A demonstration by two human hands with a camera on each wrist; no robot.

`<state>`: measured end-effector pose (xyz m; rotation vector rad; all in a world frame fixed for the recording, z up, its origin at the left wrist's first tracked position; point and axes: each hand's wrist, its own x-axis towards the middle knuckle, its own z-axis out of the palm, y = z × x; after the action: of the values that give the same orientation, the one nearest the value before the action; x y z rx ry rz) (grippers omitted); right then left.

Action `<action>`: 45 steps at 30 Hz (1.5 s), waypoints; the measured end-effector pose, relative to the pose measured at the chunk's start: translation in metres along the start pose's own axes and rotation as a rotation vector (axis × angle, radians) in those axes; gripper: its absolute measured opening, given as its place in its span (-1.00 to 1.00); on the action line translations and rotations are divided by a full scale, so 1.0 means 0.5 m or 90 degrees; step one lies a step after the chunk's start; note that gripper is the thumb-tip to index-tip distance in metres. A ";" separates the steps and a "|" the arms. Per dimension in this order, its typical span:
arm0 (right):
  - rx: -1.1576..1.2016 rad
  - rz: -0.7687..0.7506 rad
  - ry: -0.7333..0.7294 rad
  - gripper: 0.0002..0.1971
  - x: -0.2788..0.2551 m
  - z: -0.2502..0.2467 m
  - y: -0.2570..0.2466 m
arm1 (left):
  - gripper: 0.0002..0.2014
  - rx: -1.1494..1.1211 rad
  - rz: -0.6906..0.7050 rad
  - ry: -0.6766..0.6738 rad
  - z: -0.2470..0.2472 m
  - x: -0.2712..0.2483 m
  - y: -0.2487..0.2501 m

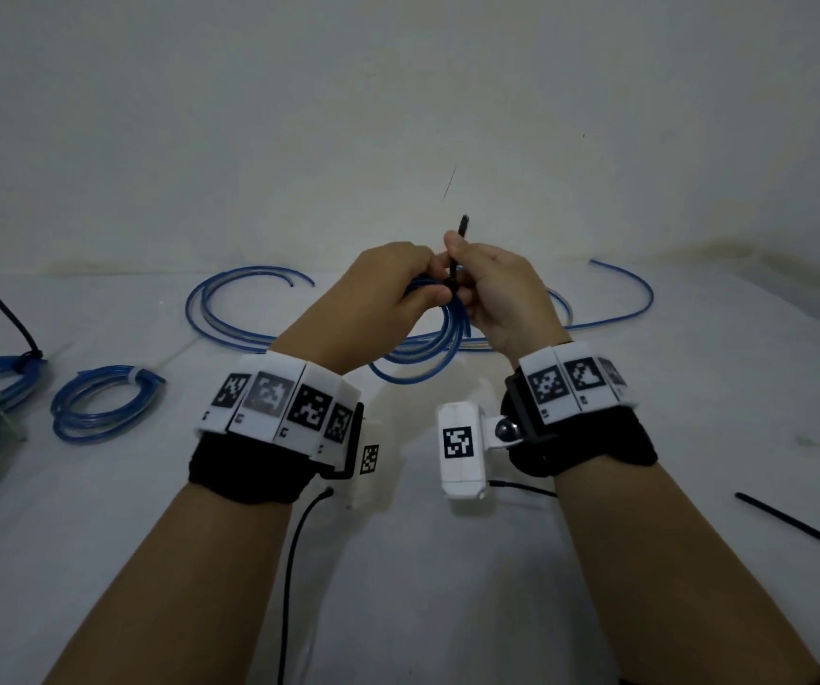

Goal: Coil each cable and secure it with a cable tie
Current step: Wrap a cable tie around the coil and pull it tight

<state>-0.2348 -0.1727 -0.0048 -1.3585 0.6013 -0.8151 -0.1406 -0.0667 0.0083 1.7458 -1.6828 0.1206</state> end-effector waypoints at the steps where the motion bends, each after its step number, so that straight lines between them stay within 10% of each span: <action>1: -0.030 -0.013 0.014 -0.73 -0.002 0.004 -0.002 | -0.84 0.011 -0.006 0.017 0.000 0.001 -0.004; 10: -0.076 -0.074 -0.051 -0.69 -0.043 0.097 -0.021 | -0.85 0.031 -0.106 0.269 -0.033 -0.020 -0.048; 45: -0.065 0.074 -0.339 -0.84 -0.139 0.422 0.043 | -0.94 0.043 -0.382 0.131 -0.285 -0.301 -0.202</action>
<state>-0.1074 0.0101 -0.0028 -1.5408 0.3004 -0.3065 -0.0162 0.1269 -0.0037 2.1314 -0.9694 0.0791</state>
